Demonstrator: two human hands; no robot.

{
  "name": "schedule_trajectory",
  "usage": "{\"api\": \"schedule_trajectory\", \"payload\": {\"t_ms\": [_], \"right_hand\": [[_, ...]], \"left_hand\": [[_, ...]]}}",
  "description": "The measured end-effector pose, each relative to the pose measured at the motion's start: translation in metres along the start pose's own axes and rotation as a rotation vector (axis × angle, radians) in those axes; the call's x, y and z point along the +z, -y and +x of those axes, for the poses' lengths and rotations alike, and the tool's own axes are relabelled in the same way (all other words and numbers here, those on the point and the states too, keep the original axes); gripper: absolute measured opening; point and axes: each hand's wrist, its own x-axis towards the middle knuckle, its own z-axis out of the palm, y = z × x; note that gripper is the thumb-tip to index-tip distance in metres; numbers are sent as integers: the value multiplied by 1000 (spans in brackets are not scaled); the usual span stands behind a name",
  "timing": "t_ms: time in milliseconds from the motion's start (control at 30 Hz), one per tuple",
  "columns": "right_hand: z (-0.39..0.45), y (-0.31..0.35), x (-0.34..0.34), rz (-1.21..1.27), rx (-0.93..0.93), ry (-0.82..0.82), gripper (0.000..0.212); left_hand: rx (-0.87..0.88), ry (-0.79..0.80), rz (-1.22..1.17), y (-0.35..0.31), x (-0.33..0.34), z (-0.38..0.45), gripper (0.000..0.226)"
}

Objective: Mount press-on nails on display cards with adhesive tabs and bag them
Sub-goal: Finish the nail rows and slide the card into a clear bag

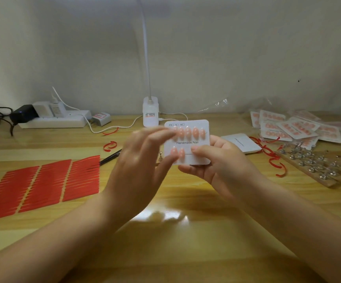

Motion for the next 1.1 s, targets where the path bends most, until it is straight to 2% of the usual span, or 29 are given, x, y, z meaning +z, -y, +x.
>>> {"api": "schedule_trajectory", "payload": {"t_ms": [67,200,667,967,1033,1100], "right_hand": [[0,0,1,11,12,-7,23],[-1,-3,2,22,35,-11,24],[0,-6,5,87,20,-8,23],[1,-5,4,92,25,-17,21],[0,-5,3,78,29,-22,23],[1,-4,2,95,28,-34,22]], "left_hand": [[81,-9,60,2,2,-1,37],[130,-2,93,3,0,-2,35],[172,-27,156,3,-4,0,44],[260,-49,235,7,-5,0,35],[219,-22,191,5,-5,1,32],[79,-8,24,-1,-5,1,33]]}}
